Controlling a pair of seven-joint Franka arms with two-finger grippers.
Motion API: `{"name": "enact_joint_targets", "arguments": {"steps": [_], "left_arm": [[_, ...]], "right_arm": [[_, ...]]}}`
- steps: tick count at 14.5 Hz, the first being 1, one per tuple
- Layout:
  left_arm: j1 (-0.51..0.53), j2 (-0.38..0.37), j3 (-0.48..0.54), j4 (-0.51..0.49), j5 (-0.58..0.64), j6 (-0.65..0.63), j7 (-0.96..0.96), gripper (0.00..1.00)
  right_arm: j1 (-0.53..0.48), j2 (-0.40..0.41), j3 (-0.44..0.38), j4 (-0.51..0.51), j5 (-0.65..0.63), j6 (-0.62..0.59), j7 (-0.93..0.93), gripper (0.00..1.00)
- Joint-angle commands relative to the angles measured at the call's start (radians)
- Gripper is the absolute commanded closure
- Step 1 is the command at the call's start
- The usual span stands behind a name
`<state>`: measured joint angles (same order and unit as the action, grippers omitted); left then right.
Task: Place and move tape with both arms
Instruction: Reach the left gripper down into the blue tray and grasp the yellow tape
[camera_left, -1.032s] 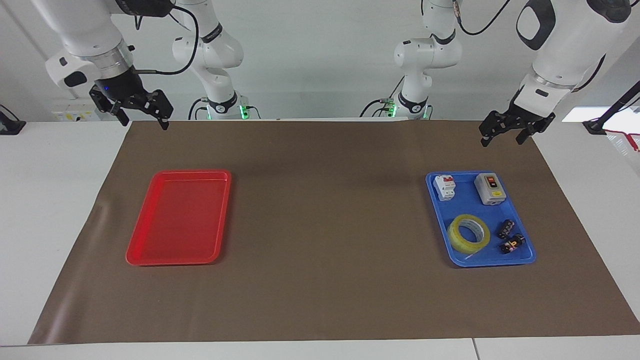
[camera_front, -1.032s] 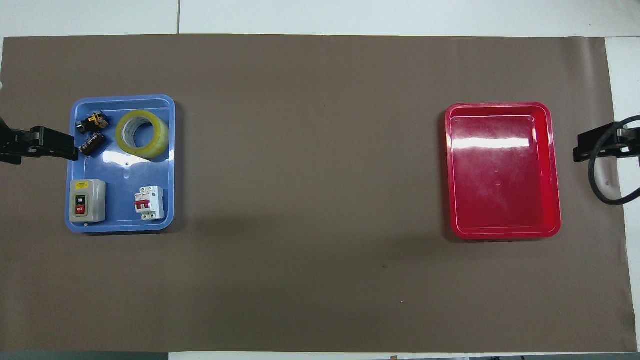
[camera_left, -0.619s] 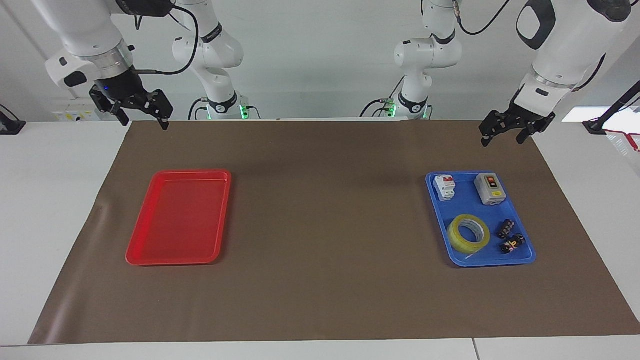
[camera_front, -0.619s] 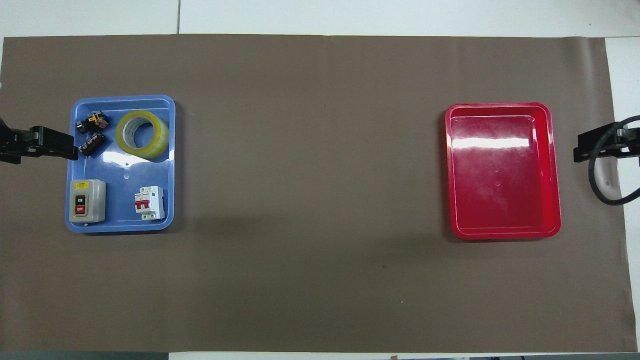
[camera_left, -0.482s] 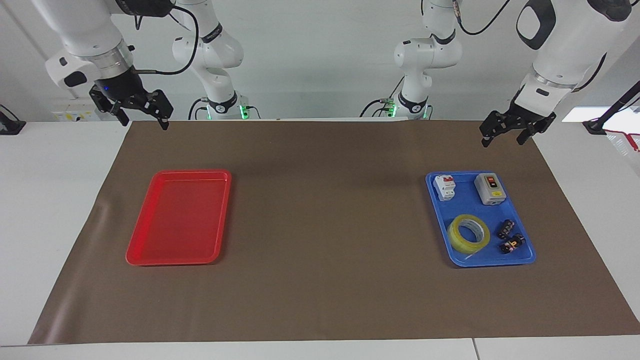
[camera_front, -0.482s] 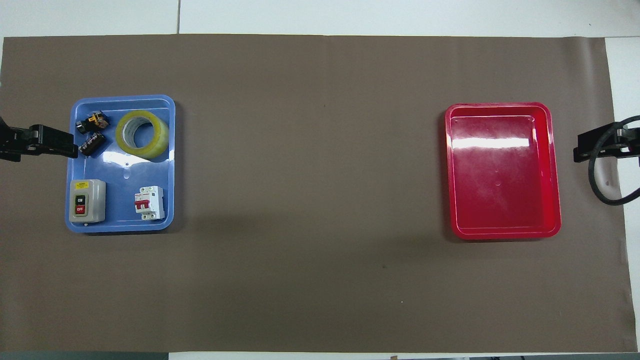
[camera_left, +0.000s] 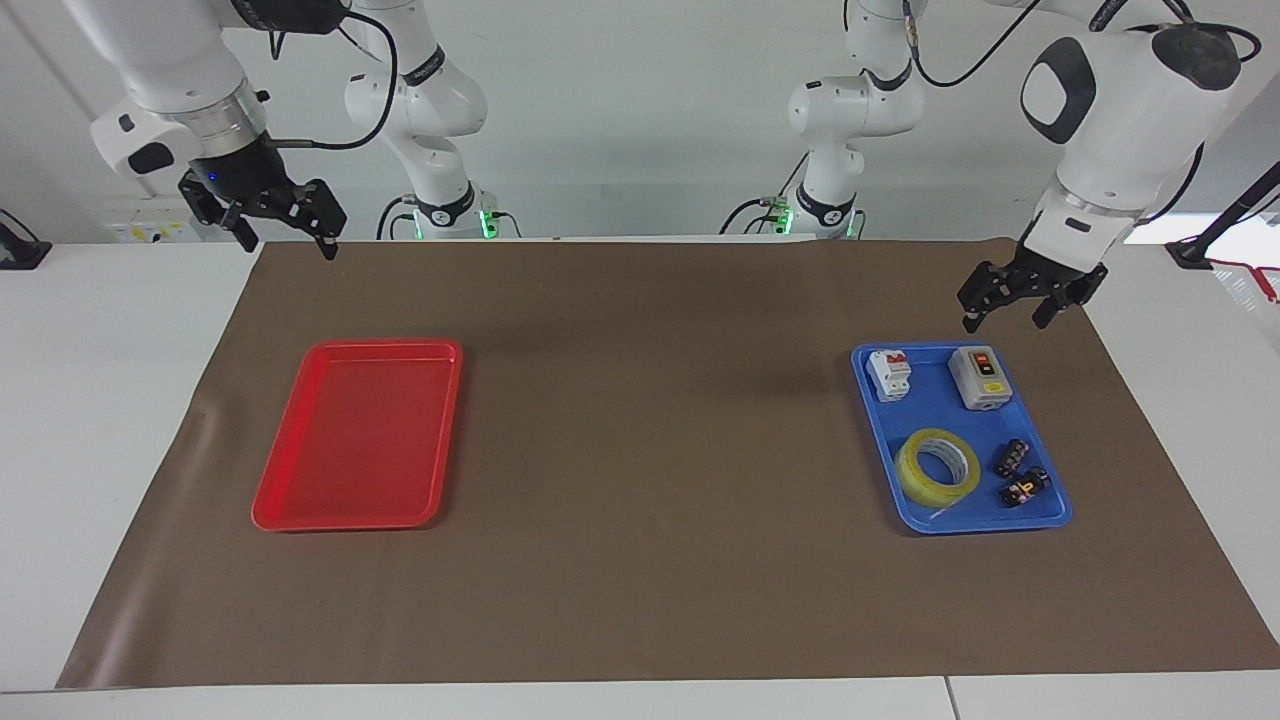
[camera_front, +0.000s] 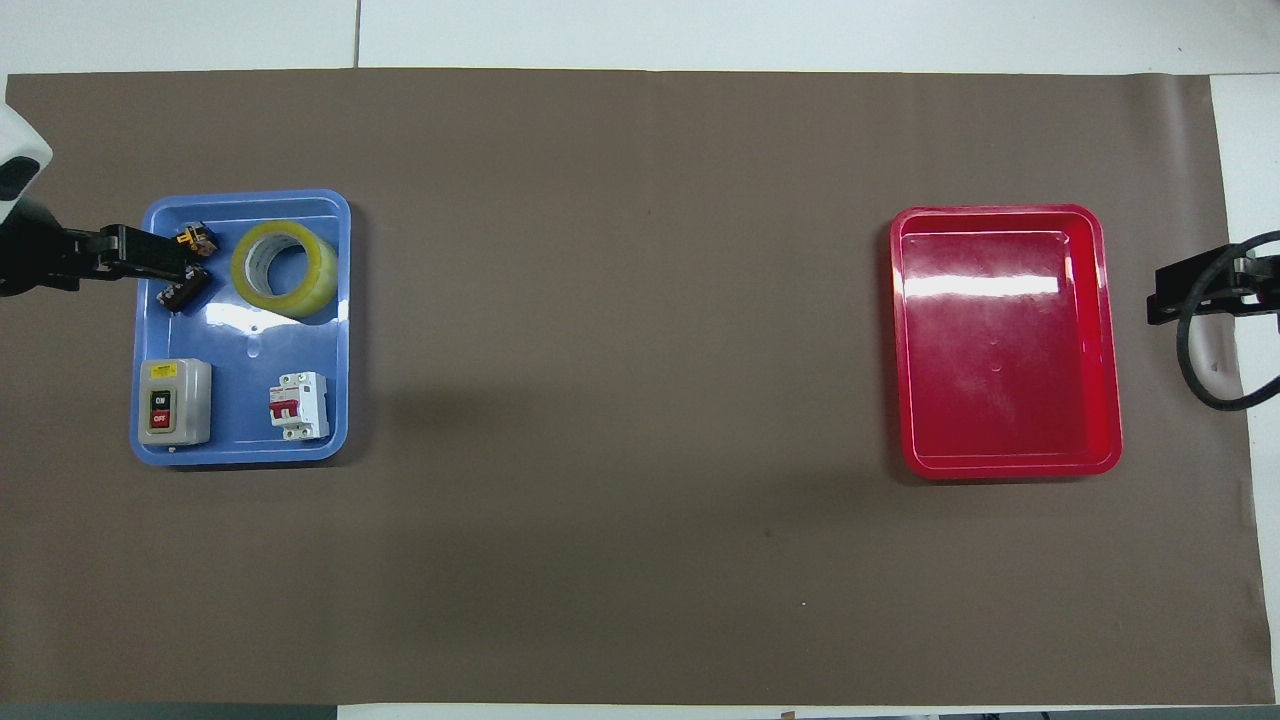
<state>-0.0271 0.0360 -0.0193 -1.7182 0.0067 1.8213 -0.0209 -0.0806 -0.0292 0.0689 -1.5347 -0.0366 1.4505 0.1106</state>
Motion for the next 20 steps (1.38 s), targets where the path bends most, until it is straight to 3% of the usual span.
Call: {"name": "enact_joint_targets", "arguments": {"steps": [1, 5, 12, 18, 19, 20], "left_arm": [[-0.002, 0.08, 0.012, -0.003, -0.013, 0.097, 0.019, 0.0], [0.01, 0.2, 0.012, 0.002, -0.01, 0.245, 0.019, 0.0], [0.047, 0.344, 0.012, -0.023, -0.01, 0.432, 0.053, 0.0], [0.047, 0.354, 0.012, -0.15, -0.01, 0.579, 0.053, 0.01], [0.047, 0.354, 0.012, -0.153, -0.01, 0.576, 0.052, 0.03], [0.045, 0.354, 0.012, -0.152, -0.01, 0.575, 0.046, 0.23]], "right_arm": [[-0.008, -0.011, 0.006, -0.008, -0.003, -0.01, -0.022, 0.0], [-0.007, -0.012, 0.008, -0.008, -0.003, -0.007, -0.019, 0.0], [-0.007, -0.011, 0.008, -0.008, -0.003, -0.007, -0.019, 0.0], [-0.008, -0.011, 0.008, -0.008, -0.003, -0.013, -0.022, 0.0], [-0.008, -0.011, 0.008, -0.007, -0.003, -0.012, -0.022, 0.0], [-0.007, -0.011, 0.008, -0.008, -0.003, -0.012, -0.022, 0.0]]}}
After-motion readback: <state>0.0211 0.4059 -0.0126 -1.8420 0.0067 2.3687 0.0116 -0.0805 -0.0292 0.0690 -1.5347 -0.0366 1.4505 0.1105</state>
